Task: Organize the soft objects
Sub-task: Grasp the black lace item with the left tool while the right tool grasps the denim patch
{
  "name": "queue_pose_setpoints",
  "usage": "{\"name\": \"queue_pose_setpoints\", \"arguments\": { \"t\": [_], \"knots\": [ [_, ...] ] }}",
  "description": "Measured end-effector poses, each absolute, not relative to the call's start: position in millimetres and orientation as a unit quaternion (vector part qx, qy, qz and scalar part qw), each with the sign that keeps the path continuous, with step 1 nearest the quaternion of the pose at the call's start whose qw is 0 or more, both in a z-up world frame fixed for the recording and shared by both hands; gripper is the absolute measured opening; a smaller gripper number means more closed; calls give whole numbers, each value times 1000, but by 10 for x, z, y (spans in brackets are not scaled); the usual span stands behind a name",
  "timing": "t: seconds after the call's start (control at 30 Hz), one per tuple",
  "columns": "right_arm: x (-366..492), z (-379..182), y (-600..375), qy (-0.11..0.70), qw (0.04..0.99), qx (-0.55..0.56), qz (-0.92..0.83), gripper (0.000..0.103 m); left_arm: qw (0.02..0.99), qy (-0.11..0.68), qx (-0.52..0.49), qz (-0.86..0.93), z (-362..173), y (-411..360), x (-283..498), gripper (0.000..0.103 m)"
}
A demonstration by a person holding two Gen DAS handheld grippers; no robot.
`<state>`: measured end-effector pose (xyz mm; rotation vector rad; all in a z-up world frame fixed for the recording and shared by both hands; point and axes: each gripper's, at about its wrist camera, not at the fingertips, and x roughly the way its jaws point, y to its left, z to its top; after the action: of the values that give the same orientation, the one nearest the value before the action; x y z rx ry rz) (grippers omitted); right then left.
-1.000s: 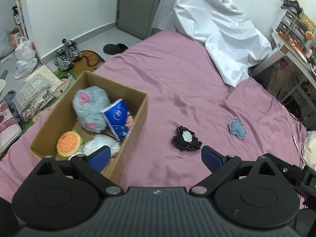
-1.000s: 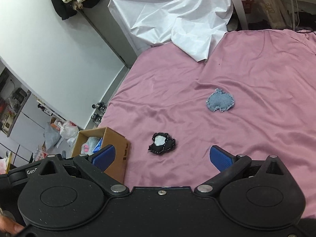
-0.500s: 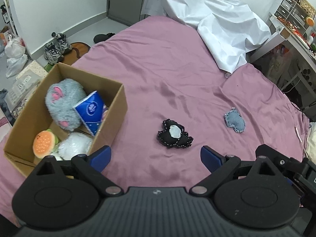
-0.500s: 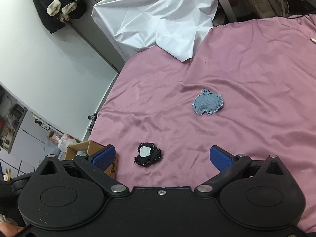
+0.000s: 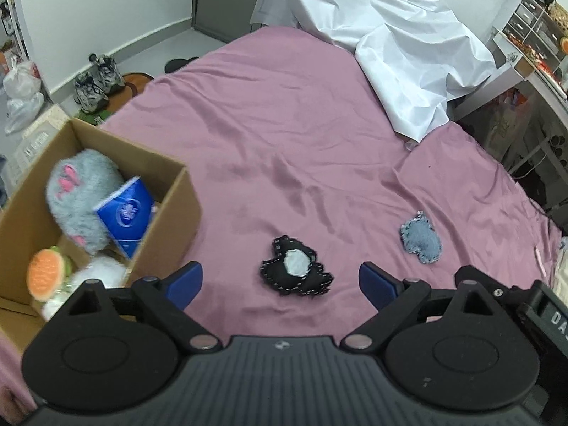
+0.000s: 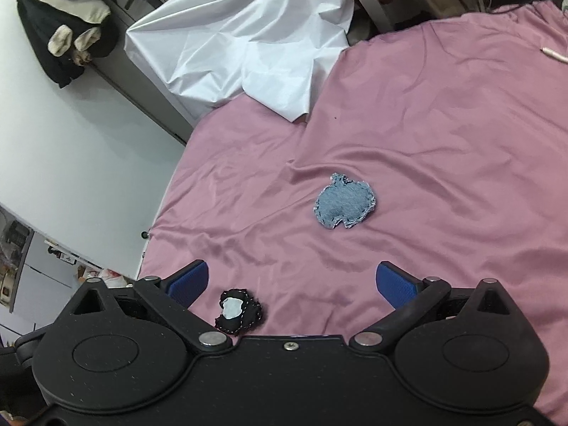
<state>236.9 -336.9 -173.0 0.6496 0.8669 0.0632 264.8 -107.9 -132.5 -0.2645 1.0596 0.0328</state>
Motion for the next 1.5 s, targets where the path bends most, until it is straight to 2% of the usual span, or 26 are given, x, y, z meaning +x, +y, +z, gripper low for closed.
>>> {"name": "queue_pose_setpoints", "arguments": {
  "t": [0.2, 0.47, 0.93, 1.03, 1.1, 1.13, 1.2, 1.27, 1.43, 1.5],
  "knots": [
    [2430, -1818, -3553, 405, 843, 355, 1, 92, 851, 508, -134, 15, -1523, -1167, 2764, 91],
    [2722, -1977, -3711, 409, 825, 389, -27, 81, 837, 530, -137, 13, -1835, -1238, 2903, 75],
    [3084, -2360, -3756, 444, 796, 409, -42, 78, 820, 559, -117, 39, -2256, -1302, 3121, 71],
    [3184, -2396, -3746, 443, 797, 407, -46, 78, 822, 556, -113, 46, -2271, -1313, 3127, 66],
    [3241, -2427, -3754, 443, 797, 409, -48, 74, 823, 554, -110, 55, -2264, -1304, 3140, 57],
    [3276, -2443, -3750, 443, 797, 408, -48, 69, 824, 553, -110, 59, -2258, -1294, 3147, 51],
    [3324, -2460, -3741, 445, 799, 401, -49, 58, 823, 553, -116, 61, -2246, -1264, 3155, 46],
    [3359, -2477, -3721, 448, 802, 392, -49, 40, 823, 551, -120, 61, -2232, -1232, 3152, 39],
    [3316, -2480, -3735, 449, 802, 392, -44, 27, 824, 548, -137, 50, -2162, -1185, 3137, 23],
    [3281, -2475, -3741, 450, 799, 397, -44, 25, 825, 545, -140, 49, -2103, -1179, 3111, 21]
  ]
}}
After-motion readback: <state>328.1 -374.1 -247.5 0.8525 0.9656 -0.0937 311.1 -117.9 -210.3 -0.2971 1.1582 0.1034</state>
